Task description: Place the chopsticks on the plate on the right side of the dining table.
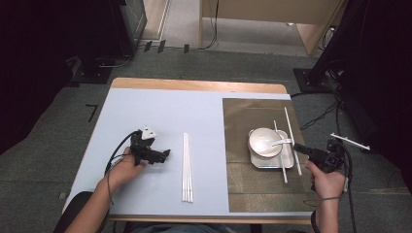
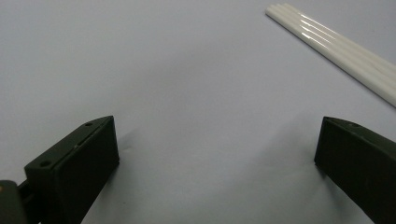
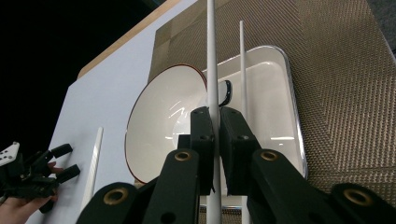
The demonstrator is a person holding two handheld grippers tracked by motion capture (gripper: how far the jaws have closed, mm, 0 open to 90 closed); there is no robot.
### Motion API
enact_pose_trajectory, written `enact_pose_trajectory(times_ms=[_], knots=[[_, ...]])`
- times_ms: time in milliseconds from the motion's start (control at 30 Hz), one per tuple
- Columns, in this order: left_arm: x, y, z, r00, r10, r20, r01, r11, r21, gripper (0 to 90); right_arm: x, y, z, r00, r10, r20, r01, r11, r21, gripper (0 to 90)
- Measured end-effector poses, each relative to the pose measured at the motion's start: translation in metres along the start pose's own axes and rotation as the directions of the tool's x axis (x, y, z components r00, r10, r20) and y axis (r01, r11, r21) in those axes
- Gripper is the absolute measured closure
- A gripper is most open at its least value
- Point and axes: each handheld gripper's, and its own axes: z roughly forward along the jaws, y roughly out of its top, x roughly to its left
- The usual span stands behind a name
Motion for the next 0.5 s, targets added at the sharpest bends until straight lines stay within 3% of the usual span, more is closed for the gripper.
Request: enact_pose_trajectory(times_ms=[500], knots=[[0.0,0.0,0.0,1.0,0.0,0.0,0.0,1.0,0.0,0.0,-0.0071,0.0005,-0.0035,0.9992,0.003,0.04,-0.003,1.0,-0.012,85.3]])
